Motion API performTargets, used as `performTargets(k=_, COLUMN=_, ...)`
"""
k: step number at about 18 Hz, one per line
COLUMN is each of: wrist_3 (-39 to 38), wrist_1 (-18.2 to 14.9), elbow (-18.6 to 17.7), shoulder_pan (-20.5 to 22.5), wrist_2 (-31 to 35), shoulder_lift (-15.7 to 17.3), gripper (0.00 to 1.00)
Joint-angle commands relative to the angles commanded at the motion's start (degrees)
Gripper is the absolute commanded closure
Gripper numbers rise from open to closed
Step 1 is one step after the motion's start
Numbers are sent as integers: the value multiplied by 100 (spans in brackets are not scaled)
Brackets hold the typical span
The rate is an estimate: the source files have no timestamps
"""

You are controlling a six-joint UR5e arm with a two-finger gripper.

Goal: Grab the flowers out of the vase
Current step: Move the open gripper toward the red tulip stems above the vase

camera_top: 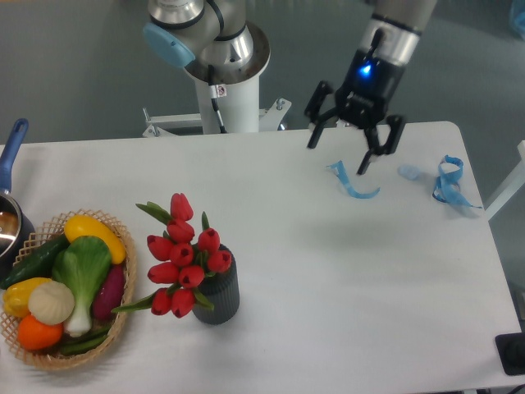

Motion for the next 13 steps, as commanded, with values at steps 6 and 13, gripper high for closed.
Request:
performTargets(k=6, wrist_3=-309, wrist_1=660, elbow=44, shoulder_pan=-642, wrist_2=-26, shoulder_lift=-465, gripper=0)
performTargets(k=13, wrist_3=-616, wrist_1=872, elbow=35, shoulder_pan=-1170, wrist_2=-341, shoulder_lift=-1037, gripper=0)
